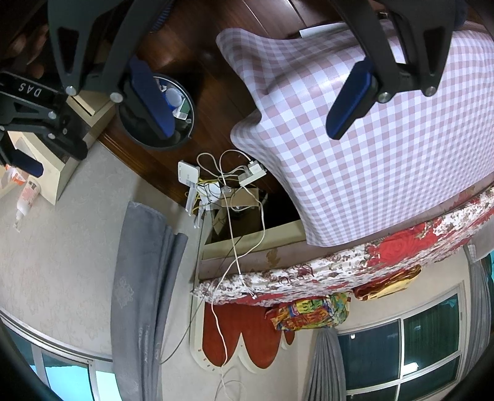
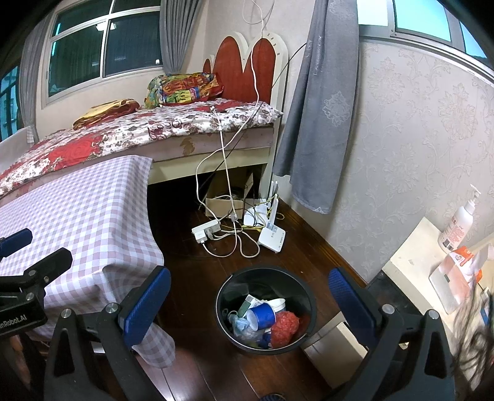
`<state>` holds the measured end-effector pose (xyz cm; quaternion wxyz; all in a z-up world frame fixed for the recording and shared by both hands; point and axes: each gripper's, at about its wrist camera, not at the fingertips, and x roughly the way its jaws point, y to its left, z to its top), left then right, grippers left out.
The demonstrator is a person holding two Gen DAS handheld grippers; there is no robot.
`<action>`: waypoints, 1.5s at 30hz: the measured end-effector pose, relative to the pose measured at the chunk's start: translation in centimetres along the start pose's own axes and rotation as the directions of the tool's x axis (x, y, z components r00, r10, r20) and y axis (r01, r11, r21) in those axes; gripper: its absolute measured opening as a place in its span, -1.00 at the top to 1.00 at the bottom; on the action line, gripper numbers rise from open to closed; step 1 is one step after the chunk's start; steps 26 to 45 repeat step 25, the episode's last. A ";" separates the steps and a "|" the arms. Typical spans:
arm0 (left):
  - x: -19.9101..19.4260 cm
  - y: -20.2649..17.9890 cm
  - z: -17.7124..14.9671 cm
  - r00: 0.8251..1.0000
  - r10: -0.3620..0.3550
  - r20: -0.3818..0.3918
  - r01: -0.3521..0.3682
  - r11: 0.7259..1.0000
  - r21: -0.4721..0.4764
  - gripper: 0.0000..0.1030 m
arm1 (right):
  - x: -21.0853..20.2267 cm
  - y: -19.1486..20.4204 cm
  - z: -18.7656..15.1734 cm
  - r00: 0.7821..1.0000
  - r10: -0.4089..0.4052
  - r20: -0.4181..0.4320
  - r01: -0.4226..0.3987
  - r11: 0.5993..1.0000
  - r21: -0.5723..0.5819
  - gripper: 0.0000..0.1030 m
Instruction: Collect trash
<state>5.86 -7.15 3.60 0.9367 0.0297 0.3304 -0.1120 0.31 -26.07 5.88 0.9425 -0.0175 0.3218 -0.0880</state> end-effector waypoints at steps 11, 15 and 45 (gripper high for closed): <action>0.4 0.0 0.0 1.000 -0.003 -0.001 0.003 1.000 0.010 -0.95 | -0.1 -1.3 -0.1 1.000 -0.008 -0.001 0.008 1.000 0.006 -1.00; 0.3 -0.3 -0.2 1.000 0.008 0.016 -0.009 0.999 0.039 -0.95 | 0.0 -1.5 -0.2 1.000 -0.008 -0.001 0.008 1.000 0.005 -1.00; 0.1 -0.2 -0.4 0.999 0.003 0.039 -0.005 0.999 0.047 -0.96 | -0.1 -1.3 -0.2 1.000 -0.012 -0.008 0.012 1.000 0.007 -1.00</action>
